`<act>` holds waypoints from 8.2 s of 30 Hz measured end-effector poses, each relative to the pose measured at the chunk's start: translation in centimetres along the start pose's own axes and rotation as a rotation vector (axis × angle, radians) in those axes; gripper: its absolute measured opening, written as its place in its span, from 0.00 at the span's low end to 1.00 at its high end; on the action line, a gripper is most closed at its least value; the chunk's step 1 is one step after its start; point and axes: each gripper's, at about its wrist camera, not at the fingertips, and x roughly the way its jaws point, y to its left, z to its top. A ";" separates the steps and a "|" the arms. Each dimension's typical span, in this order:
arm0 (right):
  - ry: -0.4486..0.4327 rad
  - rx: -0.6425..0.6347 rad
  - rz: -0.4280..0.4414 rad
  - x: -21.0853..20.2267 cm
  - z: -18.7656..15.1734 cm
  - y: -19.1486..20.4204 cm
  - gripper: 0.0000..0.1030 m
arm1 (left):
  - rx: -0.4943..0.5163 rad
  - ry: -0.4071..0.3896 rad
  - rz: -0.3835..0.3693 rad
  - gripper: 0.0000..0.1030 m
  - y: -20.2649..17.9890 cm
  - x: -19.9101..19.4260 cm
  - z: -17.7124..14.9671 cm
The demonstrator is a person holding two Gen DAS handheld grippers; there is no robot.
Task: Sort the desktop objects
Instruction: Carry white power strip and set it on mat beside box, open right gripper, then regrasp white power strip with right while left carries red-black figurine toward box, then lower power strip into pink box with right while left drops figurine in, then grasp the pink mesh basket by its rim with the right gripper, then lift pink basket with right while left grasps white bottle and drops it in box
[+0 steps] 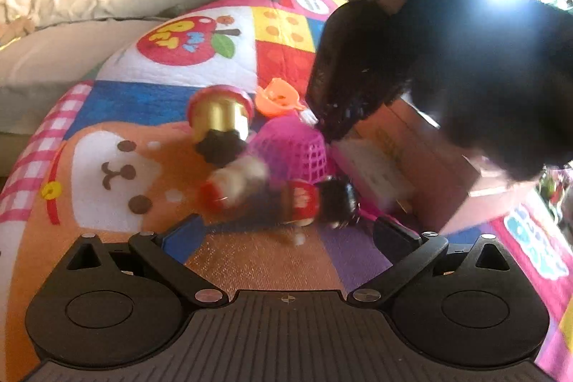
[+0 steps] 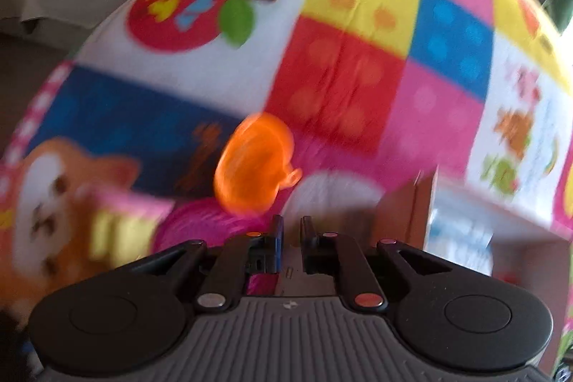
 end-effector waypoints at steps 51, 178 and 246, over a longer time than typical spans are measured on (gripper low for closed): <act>-0.447 0.283 0.048 -8.2 -28.7 -8.3 0.92 | 0.287 0.156 -0.066 0.85 -8.2 -6.8 -5.5; -0.551 0.297 0.031 -9.2 -31.1 -9.0 0.60 | -0.014 0.043 0.303 0.65 -0.3 2.2 3.0; -0.808 0.302 -0.134 -17.3 -20.7 -17.8 0.79 | 0.172 -0.011 -0.037 0.72 -8.8 1.1 6.9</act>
